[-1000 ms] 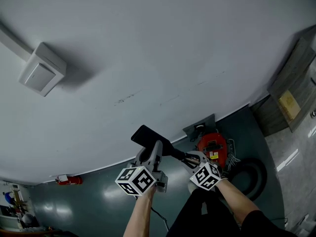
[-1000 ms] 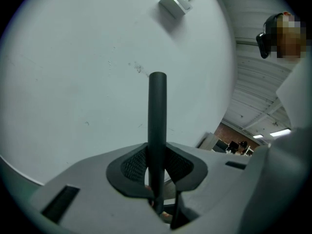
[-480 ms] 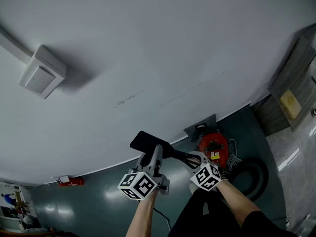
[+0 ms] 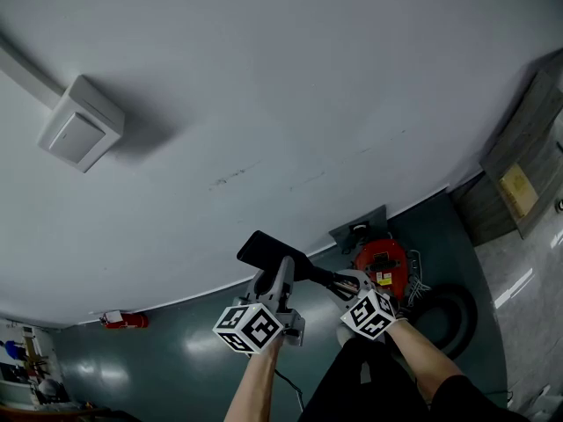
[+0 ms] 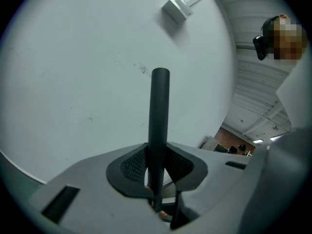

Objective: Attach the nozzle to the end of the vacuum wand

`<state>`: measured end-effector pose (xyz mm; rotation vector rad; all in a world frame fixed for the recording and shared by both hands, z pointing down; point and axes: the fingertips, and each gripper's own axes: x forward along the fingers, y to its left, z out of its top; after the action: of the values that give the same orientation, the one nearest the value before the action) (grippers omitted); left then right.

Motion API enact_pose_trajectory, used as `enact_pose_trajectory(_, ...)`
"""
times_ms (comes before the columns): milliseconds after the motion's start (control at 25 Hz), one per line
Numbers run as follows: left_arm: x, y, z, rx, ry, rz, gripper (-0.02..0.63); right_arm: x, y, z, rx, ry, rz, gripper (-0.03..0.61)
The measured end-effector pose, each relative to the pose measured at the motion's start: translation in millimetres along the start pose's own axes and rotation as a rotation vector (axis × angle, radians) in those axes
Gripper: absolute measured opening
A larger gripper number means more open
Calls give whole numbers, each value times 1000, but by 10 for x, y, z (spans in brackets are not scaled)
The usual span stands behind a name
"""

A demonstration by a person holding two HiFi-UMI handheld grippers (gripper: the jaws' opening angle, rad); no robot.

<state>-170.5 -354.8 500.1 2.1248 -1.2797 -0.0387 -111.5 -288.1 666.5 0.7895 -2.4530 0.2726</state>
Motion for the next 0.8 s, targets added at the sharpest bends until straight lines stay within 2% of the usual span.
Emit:
enact_pose_trajectory(280,75,45,15,-35,-11,-13,86,6,-10,4,-1,1,14,155)
enact_pose_trajectory(480,2,-75,-24,23,-9,-14,87,24,-29,2,26,10,-5,155)
enact_pose_trajectory(680,74,37,-12,-5,8,-6,88,15,-20,5,14,3,4,155)
enact_pose_trajectory(800,86,39,-15,20,9,-4,89,20,-18,8,12,-2,13,155)
